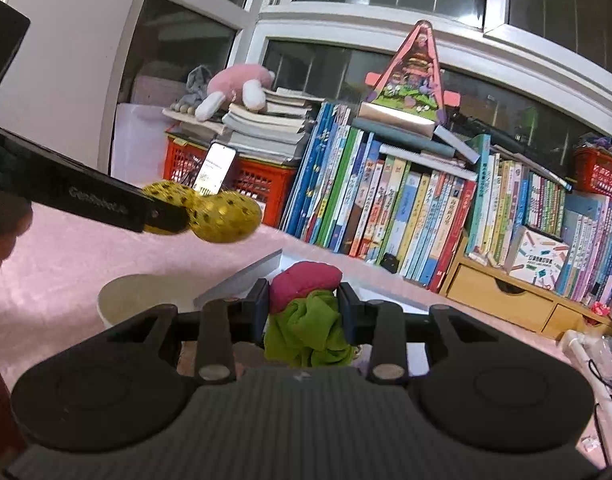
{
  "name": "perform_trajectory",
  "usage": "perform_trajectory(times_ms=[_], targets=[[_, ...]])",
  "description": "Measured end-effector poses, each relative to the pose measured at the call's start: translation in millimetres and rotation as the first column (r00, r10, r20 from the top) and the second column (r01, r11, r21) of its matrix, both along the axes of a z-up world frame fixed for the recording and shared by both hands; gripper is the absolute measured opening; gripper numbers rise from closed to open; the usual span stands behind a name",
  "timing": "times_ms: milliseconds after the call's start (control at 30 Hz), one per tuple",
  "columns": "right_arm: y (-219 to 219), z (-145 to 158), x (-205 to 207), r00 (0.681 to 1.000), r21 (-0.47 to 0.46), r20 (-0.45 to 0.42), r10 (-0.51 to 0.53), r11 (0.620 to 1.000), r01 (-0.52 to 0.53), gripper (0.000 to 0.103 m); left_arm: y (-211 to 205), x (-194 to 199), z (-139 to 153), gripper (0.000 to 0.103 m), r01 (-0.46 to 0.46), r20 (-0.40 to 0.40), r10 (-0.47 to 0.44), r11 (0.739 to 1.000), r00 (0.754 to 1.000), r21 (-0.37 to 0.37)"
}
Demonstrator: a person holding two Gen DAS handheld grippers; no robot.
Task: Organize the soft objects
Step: 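Lift the bow with the left tool while the right tool carries the scrunchie to the tray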
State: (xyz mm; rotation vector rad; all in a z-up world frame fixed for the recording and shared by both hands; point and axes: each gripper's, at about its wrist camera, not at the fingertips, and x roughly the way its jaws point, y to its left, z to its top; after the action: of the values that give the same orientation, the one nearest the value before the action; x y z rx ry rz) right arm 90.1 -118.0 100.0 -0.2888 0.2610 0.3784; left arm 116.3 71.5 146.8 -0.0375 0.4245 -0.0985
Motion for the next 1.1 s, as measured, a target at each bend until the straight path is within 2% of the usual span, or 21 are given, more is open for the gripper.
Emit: perform_trajectory(times_ms=[433, 700, 800, 933, 1100], targets=[[-32, 18, 3, 0.997, 0.041, 0.043, -0.071, 0.997, 0.069, 0.041, -32, 23, 10, 0.045, 0.048, -0.01, -0.048, 0.999, 0.999, -0.008], [-56, 35, 18, 0.992, 0.081, 0.045, -0.114, 0.991, 0.11, 0.041, -47, 59, 26, 0.045, 0.108, -0.061, -0.109, 0.994, 0.992, -0.015], [-65, 43, 31, 0.992, 0.098, 0.026, -0.127, 0.987, 0.124, 0.041, -53, 81, 33, 0.045, 0.115, -0.098, -0.116, 0.993, 0.988, -0.021], [-75, 52, 54, 0.99, 0.123, -0.025, -0.139, 0.982, 0.141, 0.041, -67, 122, 38, 0.045, 0.127, -0.196, -0.131, 0.991, 0.972, -0.032], [-90, 52, 94, 0.979, 0.186, -0.147, -0.141, 0.968, 0.168, 0.041, -87, 165, 31, 0.045, 0.13, -0.301, -0.146, 0.989, 0.942, -0.07]])
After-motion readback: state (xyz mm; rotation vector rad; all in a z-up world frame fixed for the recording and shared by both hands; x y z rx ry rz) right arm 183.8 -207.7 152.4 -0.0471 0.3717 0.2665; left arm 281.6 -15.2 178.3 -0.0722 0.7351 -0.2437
